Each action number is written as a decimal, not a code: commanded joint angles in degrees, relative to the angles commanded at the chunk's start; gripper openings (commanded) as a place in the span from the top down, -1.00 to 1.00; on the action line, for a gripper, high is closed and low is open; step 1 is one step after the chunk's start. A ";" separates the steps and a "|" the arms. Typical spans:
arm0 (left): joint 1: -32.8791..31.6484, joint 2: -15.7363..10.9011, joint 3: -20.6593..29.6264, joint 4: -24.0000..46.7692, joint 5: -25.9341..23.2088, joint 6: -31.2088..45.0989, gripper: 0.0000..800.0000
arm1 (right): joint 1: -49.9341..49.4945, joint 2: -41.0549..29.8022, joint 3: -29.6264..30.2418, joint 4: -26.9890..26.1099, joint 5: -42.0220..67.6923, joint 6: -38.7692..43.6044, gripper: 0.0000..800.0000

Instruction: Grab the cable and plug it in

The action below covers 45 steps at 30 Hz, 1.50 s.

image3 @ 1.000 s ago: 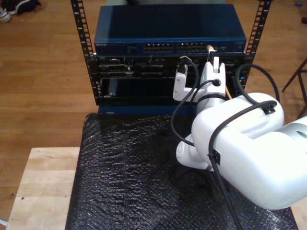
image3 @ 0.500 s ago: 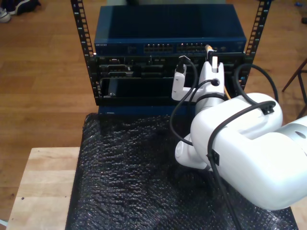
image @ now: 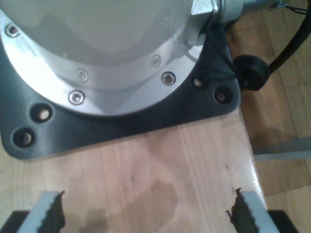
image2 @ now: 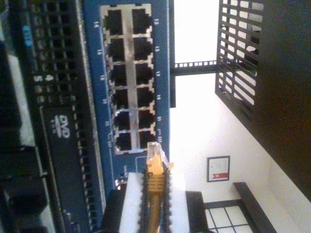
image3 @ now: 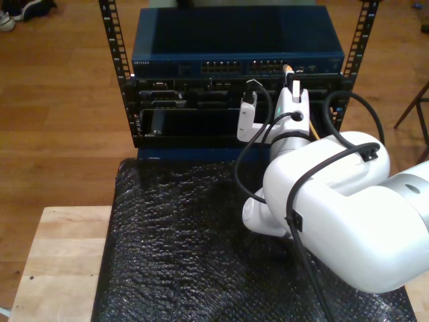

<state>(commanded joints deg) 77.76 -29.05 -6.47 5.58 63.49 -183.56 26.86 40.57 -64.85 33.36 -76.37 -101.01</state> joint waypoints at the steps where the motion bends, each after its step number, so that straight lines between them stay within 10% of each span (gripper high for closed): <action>1: 0.00 0.00 -0.09 0.00 0.00 0.00 -1.00 | 0.00 0.09 -0.09 0.00 0.00 0.00 1.00; 45: 0.00 0.00 -0.09 0.00 0.00 0.00 -1.00 | -0.35 1.76 -2.55 -0.09 0.26 -0.09 1.00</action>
<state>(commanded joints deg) 77.76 -29.05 -6.56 5.58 63.49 -183.56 26.51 42.33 -67.40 33.27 -76.11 -101.10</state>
